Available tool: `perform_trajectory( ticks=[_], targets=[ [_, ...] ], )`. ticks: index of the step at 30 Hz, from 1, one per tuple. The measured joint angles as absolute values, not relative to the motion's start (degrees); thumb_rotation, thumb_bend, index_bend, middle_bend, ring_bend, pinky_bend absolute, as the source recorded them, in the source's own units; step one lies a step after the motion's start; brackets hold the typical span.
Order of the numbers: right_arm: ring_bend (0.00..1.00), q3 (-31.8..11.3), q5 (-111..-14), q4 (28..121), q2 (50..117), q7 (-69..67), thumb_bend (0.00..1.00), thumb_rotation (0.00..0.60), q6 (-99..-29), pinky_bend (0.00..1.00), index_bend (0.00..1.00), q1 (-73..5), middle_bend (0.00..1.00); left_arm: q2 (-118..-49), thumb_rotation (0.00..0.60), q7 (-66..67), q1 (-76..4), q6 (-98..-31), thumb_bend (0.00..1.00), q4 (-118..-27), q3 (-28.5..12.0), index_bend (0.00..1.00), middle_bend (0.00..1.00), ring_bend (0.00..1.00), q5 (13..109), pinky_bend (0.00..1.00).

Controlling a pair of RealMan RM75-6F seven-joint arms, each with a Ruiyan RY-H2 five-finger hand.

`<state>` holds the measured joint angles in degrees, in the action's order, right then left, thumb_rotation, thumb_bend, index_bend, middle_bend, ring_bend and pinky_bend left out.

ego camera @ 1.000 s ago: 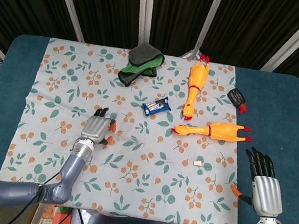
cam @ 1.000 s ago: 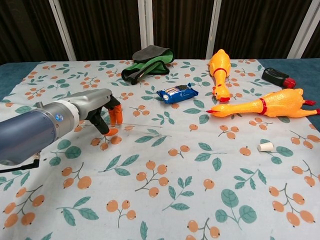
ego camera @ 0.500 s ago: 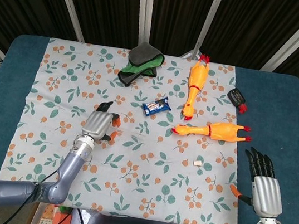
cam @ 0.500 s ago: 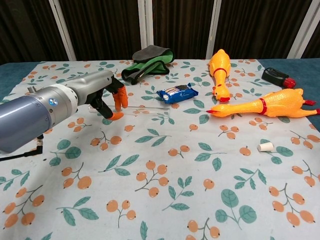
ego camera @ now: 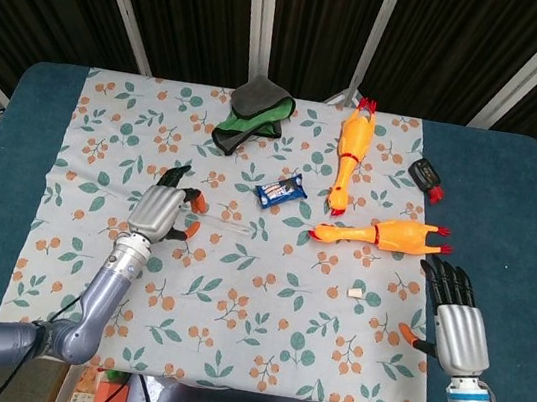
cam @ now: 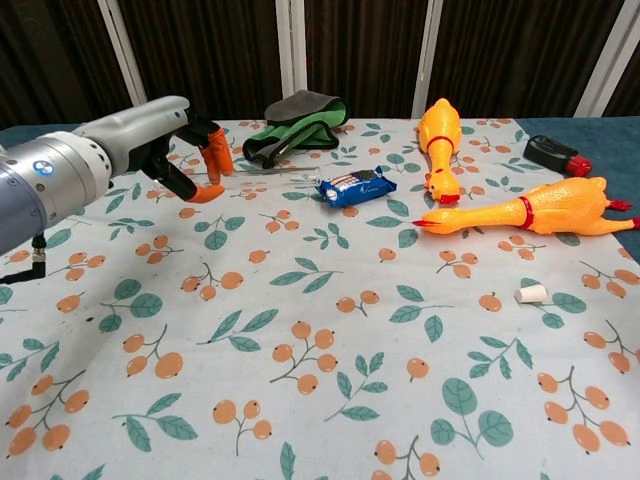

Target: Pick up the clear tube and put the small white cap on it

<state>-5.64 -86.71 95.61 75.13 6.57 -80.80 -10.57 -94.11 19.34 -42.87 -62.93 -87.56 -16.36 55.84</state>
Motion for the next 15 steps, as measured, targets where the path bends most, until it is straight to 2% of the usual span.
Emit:
perform_trajectory(
  ticks=[3,11,15],
  targets=[
    [0.00,-6.05,-85.29,95.90,76.57,9.36,0.20,0.600,-78.56,0.00,0.12,-11.89,0.01,-92.87,0.600,17.46,-42.42,-62.75,0.71,-88.10,-16.49,0.60,0.48,0.03,56.90,0.00],
    [0.00,-7.72,-80.33,95.89,81.88,17.94,0.20,0.600,-72.69,0.00,0.33,-16.30,0.09,-89.96,0.600,13.54,-41.51,-62.17,0.71,-89.37,-16.80,0.60,0.48,0.03,58.97,0.00],
    [0.00,-8.29,-78.15,94.64,84.03,21.29,0.20,0.600,-70.06,0.00,0.38,-18.46,0.12,-88.44,0.600,12.13,-41.20,-62.04,0.71,-90.30,-16.93,0.60,0.48,0.03,60.11,0.00]
  ],
)
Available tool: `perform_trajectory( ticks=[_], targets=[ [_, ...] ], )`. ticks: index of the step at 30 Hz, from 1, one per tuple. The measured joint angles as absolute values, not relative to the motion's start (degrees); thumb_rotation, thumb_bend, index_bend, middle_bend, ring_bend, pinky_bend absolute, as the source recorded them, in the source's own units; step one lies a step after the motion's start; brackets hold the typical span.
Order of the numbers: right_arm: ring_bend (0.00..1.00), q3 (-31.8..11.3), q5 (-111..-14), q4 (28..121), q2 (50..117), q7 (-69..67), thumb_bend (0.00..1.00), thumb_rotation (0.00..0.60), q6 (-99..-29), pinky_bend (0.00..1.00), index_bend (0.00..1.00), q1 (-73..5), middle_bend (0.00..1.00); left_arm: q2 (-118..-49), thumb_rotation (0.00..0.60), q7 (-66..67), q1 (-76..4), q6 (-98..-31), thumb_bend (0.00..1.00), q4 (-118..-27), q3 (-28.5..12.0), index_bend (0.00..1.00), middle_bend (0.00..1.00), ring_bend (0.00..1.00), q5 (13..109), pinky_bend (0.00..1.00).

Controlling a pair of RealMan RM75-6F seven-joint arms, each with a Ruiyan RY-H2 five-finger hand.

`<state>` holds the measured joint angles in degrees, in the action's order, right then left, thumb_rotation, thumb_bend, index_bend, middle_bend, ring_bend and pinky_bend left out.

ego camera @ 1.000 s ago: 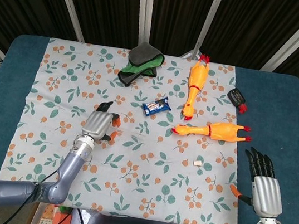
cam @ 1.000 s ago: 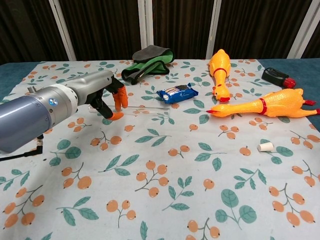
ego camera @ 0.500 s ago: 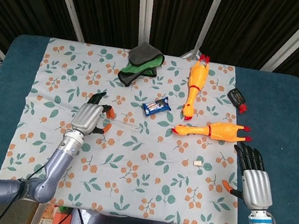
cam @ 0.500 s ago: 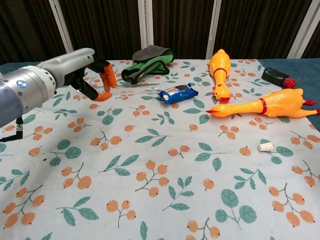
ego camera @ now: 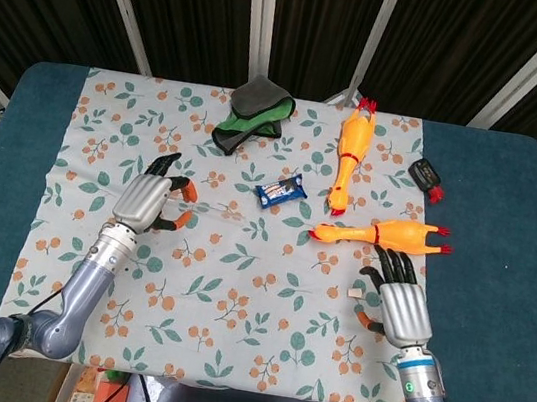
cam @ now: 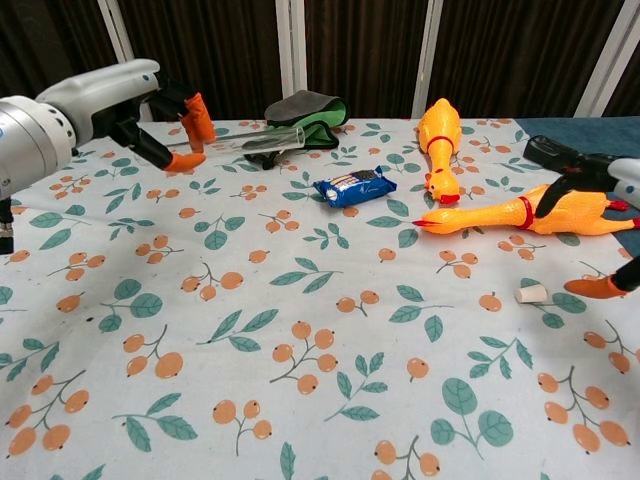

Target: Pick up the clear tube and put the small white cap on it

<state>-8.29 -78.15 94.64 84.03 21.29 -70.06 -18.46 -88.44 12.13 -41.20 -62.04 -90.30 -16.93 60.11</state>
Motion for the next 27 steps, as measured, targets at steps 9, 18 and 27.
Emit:
perform_trajectory(
  ticks=[9,18,27],
  targets=[
    [0.01,-7.72,-75.37,89.28,85.57,24.06,0.20,0.600,-64.74,0.00,0.45,-21.77,0.15,-85.92,0.600,11.11,-40.46,-62.49,0.71,-93.03,-16.66,0.60,0.48,0.03,61.67,0.00],
    [0.03,-7.52,-74.62,84.00,87.72,23.74,0.20,0.600,-63.86,0.00,0.49,-23.24,0.17,-85.09,0.600,11.98,-40.24,-63.33,0.71,-94.80,-16.31,0.60,0.48,0.03,61.93,0.00],
    [0.03,-7.61,-74.60,80.51,90.01,22.26,0.27,0.600,-63.11,0.00,0.50,-24.93,0.17,-84.71,0.600,12.37,-40.42,-63.76,0.71,-95.21,-16.55,0.60,0.48,0.03,61.72,0.00]
  ],
)
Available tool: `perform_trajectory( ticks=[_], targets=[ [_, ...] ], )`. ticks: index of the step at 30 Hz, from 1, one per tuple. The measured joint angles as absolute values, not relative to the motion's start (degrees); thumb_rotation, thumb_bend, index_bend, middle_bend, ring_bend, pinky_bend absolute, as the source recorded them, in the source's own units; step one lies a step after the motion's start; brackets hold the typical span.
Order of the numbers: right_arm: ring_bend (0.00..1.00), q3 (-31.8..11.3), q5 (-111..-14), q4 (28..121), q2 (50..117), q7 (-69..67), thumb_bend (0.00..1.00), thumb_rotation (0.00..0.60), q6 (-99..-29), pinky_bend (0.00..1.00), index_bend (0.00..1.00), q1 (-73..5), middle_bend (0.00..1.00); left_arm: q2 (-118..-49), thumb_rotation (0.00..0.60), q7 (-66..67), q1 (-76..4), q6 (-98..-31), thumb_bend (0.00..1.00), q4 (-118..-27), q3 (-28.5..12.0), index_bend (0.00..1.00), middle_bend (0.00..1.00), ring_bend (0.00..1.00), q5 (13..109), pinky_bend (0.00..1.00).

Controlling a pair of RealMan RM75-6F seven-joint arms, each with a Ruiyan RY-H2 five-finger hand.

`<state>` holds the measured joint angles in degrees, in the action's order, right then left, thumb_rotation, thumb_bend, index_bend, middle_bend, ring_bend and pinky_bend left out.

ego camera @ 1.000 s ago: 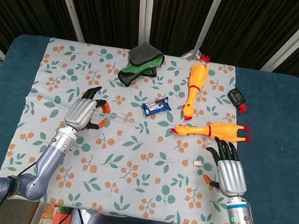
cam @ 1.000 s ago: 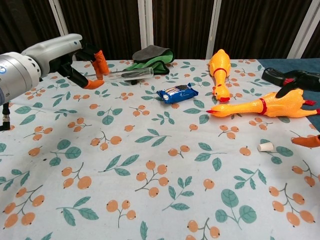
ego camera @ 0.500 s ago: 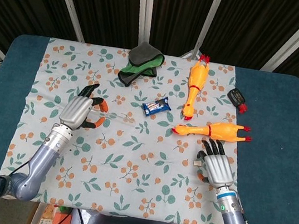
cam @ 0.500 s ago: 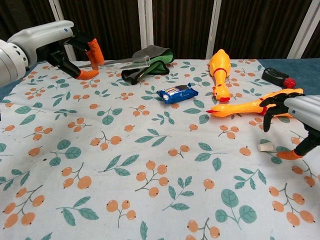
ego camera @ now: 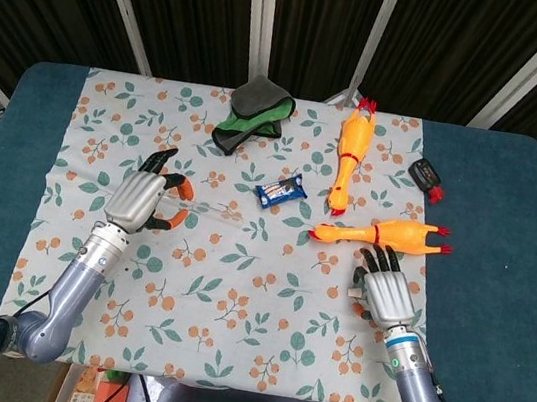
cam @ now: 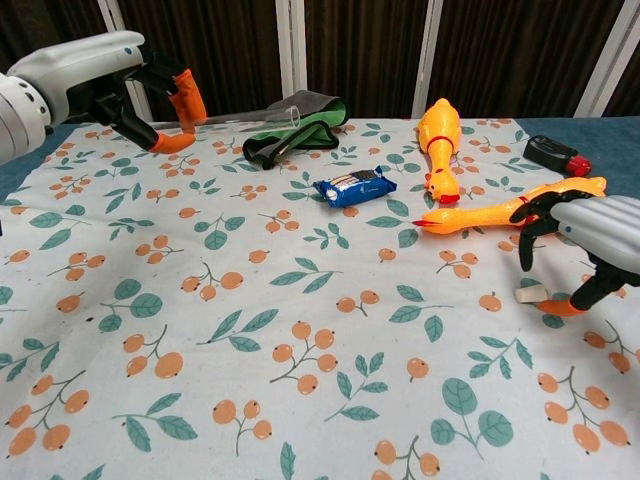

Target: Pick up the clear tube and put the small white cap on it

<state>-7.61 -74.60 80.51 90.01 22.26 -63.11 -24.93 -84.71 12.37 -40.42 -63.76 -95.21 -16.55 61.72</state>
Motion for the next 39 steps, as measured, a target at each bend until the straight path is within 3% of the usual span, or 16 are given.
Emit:
perform_trajectory(
  ticks=[8,31,39],
  targets=[
    [0.03,-7.38,-73.88,79.40,90.70,22.75,0.31,0.600,-62.77,0.00,0.50,-25.54,0.17,-84.49,0.600,12.10,-40.50,-63.83,0.71,-95.07,-16.62,0.60,0.48,0.03,61.70,0.00],
    [0.03,-6.47,-71.75,77.59,91.26,23.68,0.33,0.600,-62.53,0.00,0.52,-25.80,0.17,-84.82,0.600,12.52,-40.67,-64.06,0.71,-94.91,-16.16,0.60,0.48,0.03,61.31,0.00],
    [0.03,-6.42,-71.23,76.93,91.52,23.56,0.39,0.600,-62.34,0.00,0.56,-25.99,0.18,-84.86,0.600,12.46,-40.62,-64.11,0.71,-94.84,-16.04,0.60,0.48,0.03,61.22,0.00]
  ],
)
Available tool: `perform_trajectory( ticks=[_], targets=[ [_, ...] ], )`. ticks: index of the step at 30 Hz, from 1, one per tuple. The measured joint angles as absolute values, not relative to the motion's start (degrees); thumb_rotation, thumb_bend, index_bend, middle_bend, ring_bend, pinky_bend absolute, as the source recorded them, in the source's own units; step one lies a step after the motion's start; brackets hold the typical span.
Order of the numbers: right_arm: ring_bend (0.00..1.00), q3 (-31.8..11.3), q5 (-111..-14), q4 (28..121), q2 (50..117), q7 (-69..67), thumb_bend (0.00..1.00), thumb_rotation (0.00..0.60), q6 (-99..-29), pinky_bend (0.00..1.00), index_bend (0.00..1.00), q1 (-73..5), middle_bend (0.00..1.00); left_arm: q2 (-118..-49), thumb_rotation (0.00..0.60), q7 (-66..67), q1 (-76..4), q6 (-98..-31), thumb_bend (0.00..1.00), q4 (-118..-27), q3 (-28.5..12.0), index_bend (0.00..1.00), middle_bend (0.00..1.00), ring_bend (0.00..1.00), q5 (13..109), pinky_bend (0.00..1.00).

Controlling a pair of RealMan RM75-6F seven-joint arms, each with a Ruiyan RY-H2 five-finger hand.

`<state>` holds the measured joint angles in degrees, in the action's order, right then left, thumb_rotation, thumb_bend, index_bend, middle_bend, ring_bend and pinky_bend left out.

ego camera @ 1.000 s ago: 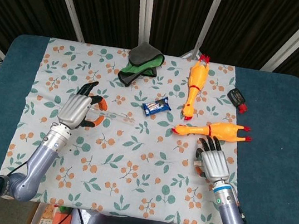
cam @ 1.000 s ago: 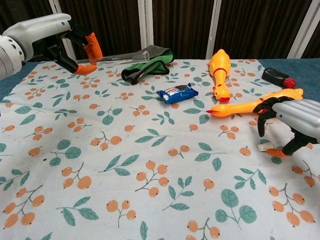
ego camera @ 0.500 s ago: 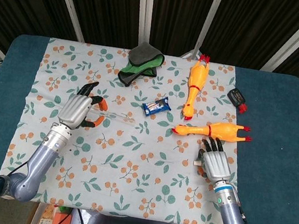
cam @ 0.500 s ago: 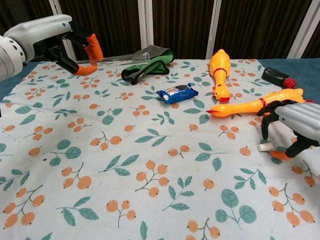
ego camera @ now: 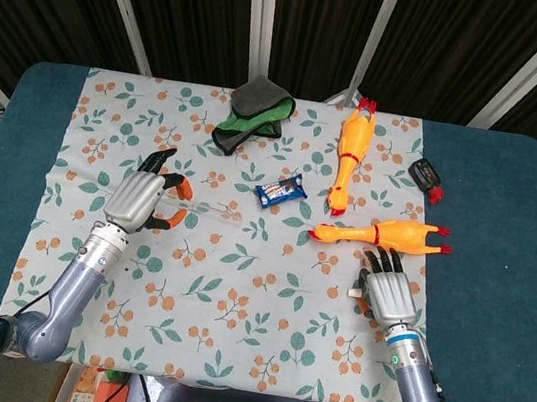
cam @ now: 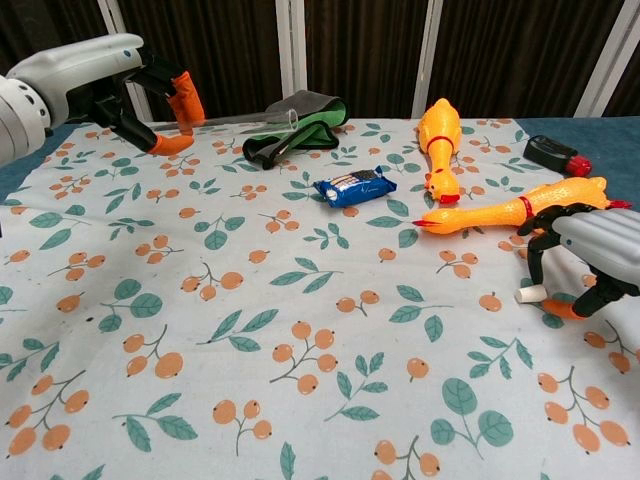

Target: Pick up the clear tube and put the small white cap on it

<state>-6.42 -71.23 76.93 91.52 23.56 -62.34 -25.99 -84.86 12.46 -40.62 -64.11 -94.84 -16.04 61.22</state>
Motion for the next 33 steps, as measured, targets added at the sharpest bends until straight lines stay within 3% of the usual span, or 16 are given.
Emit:
perform_trajectory(
  ticks=[19,33],
  targets=[
    [0.03,-8.37,-74.14,79.46,90.03,21.22,0.42,0.600,-66.71,0.00,0.60,-26.44,0.20,-86.80,0.600,11.48,-40.79,-63.87,0.71,-93.25,-15.91,0.60,0.48,0.03,60.84,0.00],
    [0.03,-14.47,-77.77,79.66,86.45,19.34,0.42,0.600,-71.53,0.00,0.60,-29.75,0.20,-100.30,0.600,1.47,-42.29,-65.36,0.71,-80.70,-17.88,0.60,0.48,0.03,62.63,0.00]
  ],
)
